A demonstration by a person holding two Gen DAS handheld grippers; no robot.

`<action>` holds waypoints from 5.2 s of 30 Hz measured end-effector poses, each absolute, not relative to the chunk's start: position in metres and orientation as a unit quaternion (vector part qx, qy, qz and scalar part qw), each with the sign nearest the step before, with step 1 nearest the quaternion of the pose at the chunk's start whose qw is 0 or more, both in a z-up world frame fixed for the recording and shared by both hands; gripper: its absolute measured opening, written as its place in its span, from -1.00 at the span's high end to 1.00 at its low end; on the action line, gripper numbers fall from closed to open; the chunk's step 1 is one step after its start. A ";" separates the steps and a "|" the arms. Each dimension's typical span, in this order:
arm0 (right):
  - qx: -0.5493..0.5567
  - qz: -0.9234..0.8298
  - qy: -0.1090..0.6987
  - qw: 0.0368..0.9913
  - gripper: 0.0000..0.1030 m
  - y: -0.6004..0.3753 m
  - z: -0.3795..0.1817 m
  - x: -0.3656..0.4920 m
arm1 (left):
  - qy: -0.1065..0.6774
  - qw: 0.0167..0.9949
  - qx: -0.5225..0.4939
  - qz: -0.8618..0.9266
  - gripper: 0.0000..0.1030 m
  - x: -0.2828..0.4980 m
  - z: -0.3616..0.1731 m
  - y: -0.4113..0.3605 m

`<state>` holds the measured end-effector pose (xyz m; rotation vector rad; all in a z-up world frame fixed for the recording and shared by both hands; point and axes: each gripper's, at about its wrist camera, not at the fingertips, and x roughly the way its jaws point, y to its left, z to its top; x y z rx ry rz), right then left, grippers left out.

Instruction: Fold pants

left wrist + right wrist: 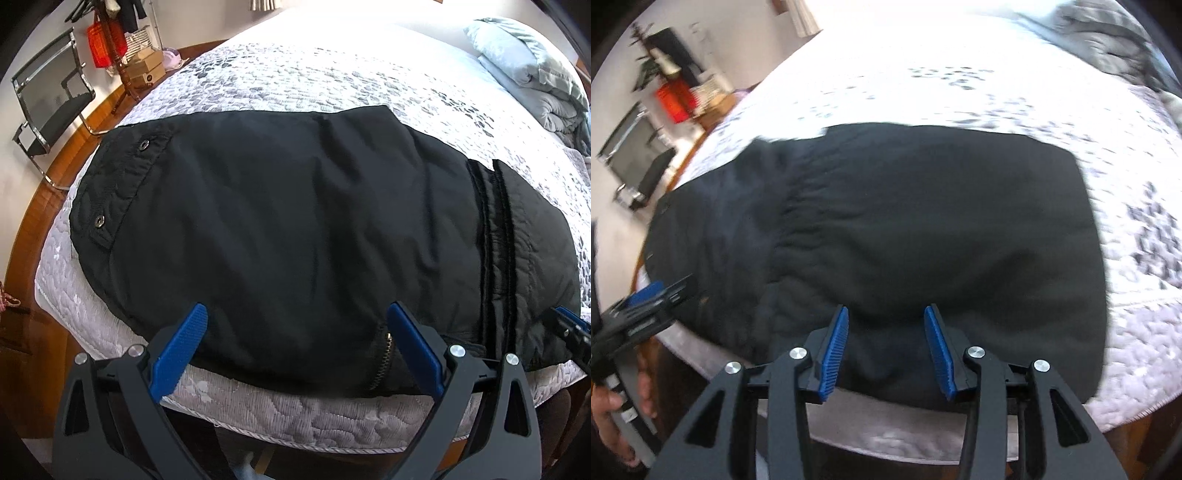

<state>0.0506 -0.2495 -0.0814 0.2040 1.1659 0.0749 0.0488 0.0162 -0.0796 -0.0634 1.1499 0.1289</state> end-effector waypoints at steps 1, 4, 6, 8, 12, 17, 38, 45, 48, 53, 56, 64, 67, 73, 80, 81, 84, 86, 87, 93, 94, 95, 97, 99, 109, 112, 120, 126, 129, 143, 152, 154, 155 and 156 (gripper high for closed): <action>0.105 0.033 0.550 0.828 0.13 -0.254 -0.083 0.052 | 0.544 0.836 -0.033 0.061 -0.89 0.048 -0.080 0.017; 0.106 0.031 0.555 0.824 0.11 -0.255 -0.090 0.054 | 0.550 0.832 -0.036 0.058 -0.89 0.048 -0.085 0.016; 0.088 0.031 0.556 0.826 -0.01 -0.249 -0.093 0.055 | 0.555 0.830 -0.030 0.053 -0.89 0.049 -0.089 0.013; 0.068 0.034 0.556 0.828 -0.16 -0.241 -0.096 0.057 | 0.557 0.829 -0.026 0.048 -0.89 0.049 -0.091 0.010; 0.061 0.036 0.554 0.829 -0.19 -0.238 -0.095 0.057 | 0.554 0.831 -0.025 0.046 -0.89 0.048 -0.088 0.012; 0.089 0.045 0.539 0.837 -0.18 -0.244 -0.080 0.057 | 0.538 0.839 -0.055 0.068 -0.89 0.047 -0.073 0.036; 0.062 0.066 0.560 0.823 -0.22 -0.214 -0.093 0.061 | 0.525 0.784 -0.299 0.145 -0.89 0.038 -0.106 0.156; 0.043 0.061 0.568 0.820 -0.26 -0.210 -0.098 0.063 | 0.506 0.781 -0.335 0.147 -0.89 0.031 -0.110 0.173; 0.039 0.060 0.571 0.818 -0.28 -0.209 -0.100 0.065 | 0.497 0.787 -0.333 0.149 -0.89 0.031 -0.105 0.168; 0.034 0.056 0.577 0.814 -0.29 -0.208 -0.101 0.067 | 0.492 0.795 -0.323 0.147 -0.89 0.034 -0.101 0.162; 0.027 0.052 0.580 0.813 -0.31 -0.205 -0.101 0.068 | 0.505 0.785 -0.320 0.159 -0.89 0.030 -0.109 0.168; 0.017 0.043 0.583 0.811 -0.35 -0.202 -0.101 0.071 | 0.494 0.764 -0.369 0.189 -0.91 0.028 -0.125 0.219; 0.015 0.040 0.584 0.811 -0.36 -0.201 -0.101 0.071 | 0.481 0.769 -0.382 0.178 -0.91 0.031 -0.124 0.220; 0.011 0.034 0.586 0.810 -0.44 -0.200 -0.102 0.072 | 0.463 0.787 -0.386 0.133 -0.89 0.037 -0.113 0.205; 0.013 0.038 0.585 0.810 -0.45 -0.203 -0.101 0.073 | 0.455 0.759 -0.448 0.129 -0.88 0.044 -0.133 0.229; 0.013 0.038 0.584 0.810 -0.45 -0.203 -0.102 0.073 | 0.456 0.757 -0.449 0.128 -0.88 0.048 -0.131 0.231; 0.013 0.039 0.585 0.810 -0.45 -0.203 -0.102 0.072 | 0.460 0.761 -0.438 0.131 -0.64 0.051 -0.126 0.225; 0.014 0.040 0.583 0.811 -0.45 -0.204 -0.101 0.071 | 0.463 0.764 -0.427 0.139 -0.45 0.049 -0.122 0.222; 0.015 0.040 0.583 0.811 -0.45 -0.205 -0.101 0.070 | 0.466 0.765 -0.422 0.142 -0.38 0.050 -0.122 0.220; 0.018 0.041 0.579 0.814 -0.49 -0.208 -0.102 0.068 | 0.461 0.773 -0.411 0.147 0.27 0.039 -0.117 0.227; 0.019 0.041 0.579 0.814 -0.50 -0.208 -0.102 0.068 | 0.459 0.776 -0.408 0.146 0.35 0.033 -0.113 0.231; 0.020 0.042 0.578 0.815 -0.51 -0.208 -0.103 0.067 | 0.456 0.779 -0.406 0.146 0.49 0.033 -0.111 0.230; 0.022 0.044 0.576 0.816 -0.52 -0.211 -0.103 0.065 | 0.446 0.785 -0.406 0.141 0.64 0.030 -0.105 0.230; 0.024 0.047 0.575 0.816 -0.53 -0.212 -0.103 0.063 | 0.440 0.787 -0.409 0.140 0.72 0.026 -0.100 0.231; 0.030 0.057 0.570 0.819 -0.54 -0.215 -0.105 0.061 | 0.396 0.820 -0.398 0.115 0.81 0.015 -0.063 0.220; 0.033 0.061 0.568 0.820 -0.54 -0.218 -0.105 0.059 | 0.383 0.843 -0.364 0.100 0.82 0.019 -0.044 0.201; 0.054 0.070 0.561 0.823 -0.54 -0.227 -0.101 0.054 | 0.360 0.892 -0.269 0.049 0.79 0.025 -0.001 0.136; 0.076 0.062 0.553 0.828 -0.54 -0.241 -0.093 0.050 | 0.367 0.905 -0.215 0.018 0.73 0.028 0.009 0.091; 0.087 0.055 0.549 0.830 -0.54 -0.249 -0.090 0.048 | 0.369 0.911 -0.184 0.008 0.71 0.028 0.011 0.073; 0.128 0.028 0.532 0.837 -0.54 -0.281 -0.084 0.039 | 0.401 0.913 -0.037 -0.067 0.59 0.019 0.002 -0.014; 0.146 0.020 0.529 0.836 -0.54 -0.296 -0.087 0.037 | 0.443 0.886 0.040 -0.129 0.51 0.010 -0.033 -0.068; 0.147 0.019 0.528 0.836 -0.54 -0.297 -0.087 0.037 | 0.450 0.881 0.050 -0.138 0.49 0.009 -0.040 -0.074; 0.147 0.019 0.528 0.836 -0.54 -0.299 -0.088 0.035 | 0.455 0.877 0.056 -0.143 0.49 0.008 -0.044 -0.078; 0.148 0.018 0.528 0.836 -0.54 -0.300 -0.088 0.036 | 0.460 0.873 0.062 -0.150 0.46 0.007 -0.048 -0.082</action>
